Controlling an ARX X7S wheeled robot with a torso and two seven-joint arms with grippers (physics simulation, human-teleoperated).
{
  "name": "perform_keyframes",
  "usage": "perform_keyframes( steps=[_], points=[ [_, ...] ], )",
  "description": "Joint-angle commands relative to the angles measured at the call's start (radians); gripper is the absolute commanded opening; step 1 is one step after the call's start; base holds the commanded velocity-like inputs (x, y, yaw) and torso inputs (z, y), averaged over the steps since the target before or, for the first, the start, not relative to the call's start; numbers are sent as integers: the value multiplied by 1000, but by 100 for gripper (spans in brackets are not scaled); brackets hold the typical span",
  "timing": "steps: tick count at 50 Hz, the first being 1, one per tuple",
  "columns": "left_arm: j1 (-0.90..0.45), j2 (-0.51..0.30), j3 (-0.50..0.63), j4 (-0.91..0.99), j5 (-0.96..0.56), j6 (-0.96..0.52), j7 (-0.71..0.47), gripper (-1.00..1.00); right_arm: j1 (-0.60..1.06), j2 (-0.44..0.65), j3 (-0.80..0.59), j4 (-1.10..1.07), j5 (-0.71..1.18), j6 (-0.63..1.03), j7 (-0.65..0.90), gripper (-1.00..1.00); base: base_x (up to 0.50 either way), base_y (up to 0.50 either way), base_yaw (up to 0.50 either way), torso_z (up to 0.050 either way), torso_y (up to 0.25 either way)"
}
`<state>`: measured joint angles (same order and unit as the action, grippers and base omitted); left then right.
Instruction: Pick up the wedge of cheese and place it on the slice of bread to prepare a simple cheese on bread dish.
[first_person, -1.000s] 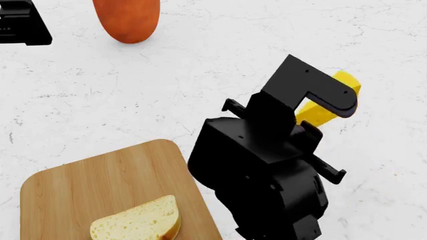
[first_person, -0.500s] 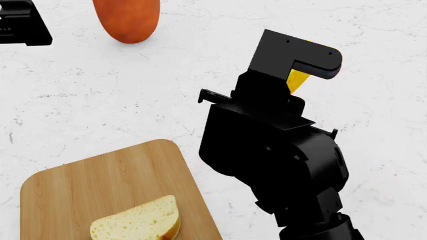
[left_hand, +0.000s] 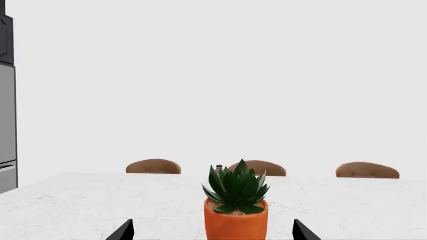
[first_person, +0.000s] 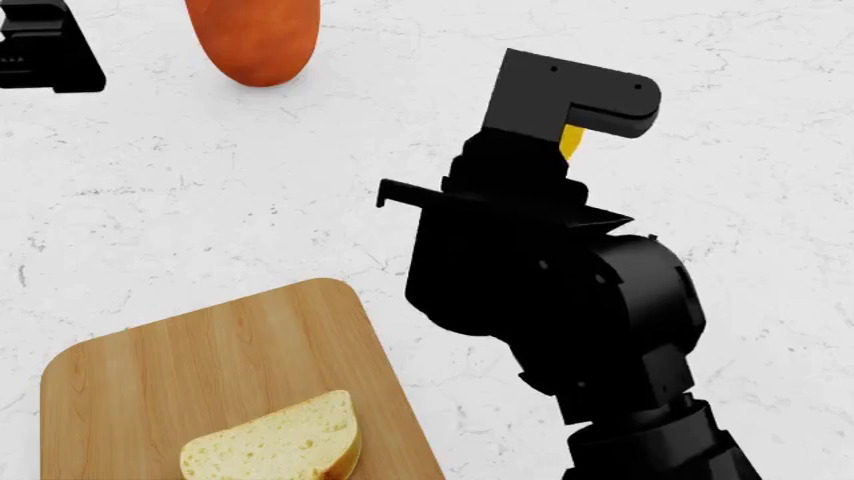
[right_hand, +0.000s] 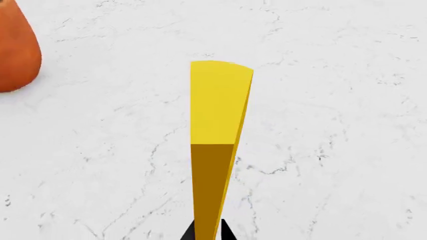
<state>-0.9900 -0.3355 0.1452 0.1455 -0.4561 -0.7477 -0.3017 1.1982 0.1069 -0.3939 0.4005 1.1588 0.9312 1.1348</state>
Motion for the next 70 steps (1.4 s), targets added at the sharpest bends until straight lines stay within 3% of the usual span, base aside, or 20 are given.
perform_keyframes(
  steps=[1, 26, 34, 63, 70],
  points=[
    [-1, -2, 6, -7, 1, 3, 0, 100, 64, -2, -77, -4, 12, 59, -158, -100, 0, 0, 0, 0, 0],
    [-6, -6, 19, -13, 0, -1, -4, 100, 105, 73, -192, -89, 101, 180, -446, -100, 0, 0, 0, 0, 0],
    [-6, -7, 23, -16, 1, 2, -5, 100, 55, 146, -182, -189, 72, 87, -561, -100, 0, 0, 0, 0, 1],
    [-10, -11, 31, -15, -3, -4, -15, 100, 31, 182, -193, -216, 136, 136, -595, -100, 0, 0, 0, 0, 0],
    [-10, -12, 29, -12, -6, -5, -17, 100, 111, 161, -263, -183, 129, 187, -739, -100, 0, 0, 0, 0, 0]
  ],
)
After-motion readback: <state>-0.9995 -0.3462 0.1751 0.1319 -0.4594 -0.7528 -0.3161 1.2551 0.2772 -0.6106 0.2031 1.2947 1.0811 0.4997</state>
